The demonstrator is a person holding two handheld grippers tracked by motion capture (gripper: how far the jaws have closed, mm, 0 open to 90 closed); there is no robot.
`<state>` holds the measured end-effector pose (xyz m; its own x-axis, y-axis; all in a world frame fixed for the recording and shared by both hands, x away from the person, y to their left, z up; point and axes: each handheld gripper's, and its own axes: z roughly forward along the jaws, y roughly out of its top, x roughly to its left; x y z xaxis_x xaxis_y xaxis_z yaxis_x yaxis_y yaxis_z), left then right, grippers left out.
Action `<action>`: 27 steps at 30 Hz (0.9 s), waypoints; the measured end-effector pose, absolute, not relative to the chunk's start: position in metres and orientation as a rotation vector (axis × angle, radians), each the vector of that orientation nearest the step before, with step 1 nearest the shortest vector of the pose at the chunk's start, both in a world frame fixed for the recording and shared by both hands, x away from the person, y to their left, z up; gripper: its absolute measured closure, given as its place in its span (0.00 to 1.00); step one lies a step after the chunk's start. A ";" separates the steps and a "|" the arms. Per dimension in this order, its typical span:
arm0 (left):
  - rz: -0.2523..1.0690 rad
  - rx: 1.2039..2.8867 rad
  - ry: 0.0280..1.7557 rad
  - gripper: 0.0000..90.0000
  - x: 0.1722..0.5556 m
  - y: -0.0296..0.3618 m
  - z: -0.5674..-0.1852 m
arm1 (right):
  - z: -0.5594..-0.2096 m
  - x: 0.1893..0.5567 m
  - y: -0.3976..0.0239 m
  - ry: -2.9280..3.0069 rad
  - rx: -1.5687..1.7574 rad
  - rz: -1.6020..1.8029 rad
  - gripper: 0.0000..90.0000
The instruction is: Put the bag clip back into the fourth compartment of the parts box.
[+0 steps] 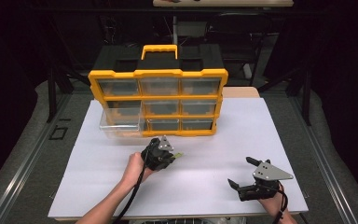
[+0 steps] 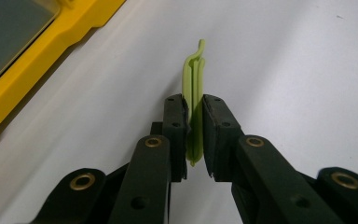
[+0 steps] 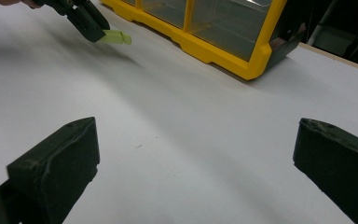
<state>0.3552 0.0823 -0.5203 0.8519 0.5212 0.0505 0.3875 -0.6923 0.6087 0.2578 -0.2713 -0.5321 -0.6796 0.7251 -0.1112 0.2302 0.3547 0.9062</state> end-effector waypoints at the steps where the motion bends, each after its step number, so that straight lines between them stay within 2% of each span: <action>1: 0.292 2.420 0.659 0.90 0.355 0.082 -0.520 | -0.532 0.258 -0.271 2.118 0.829 1.298 0.00; 27: 0.333 2.389 0.750 0.90 0.342 0.122 -0.520 | -0.532 0.258 -0.271 2.122 0.823 1.294 0.00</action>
<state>0.3423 0.1216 -0.5198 0.8084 0.5861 0.0553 0.4335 -0.6562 0.6176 0.2579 -0.2708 -0.5321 -0.6817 0.7225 -0.1153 0.2286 0.3601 0.9045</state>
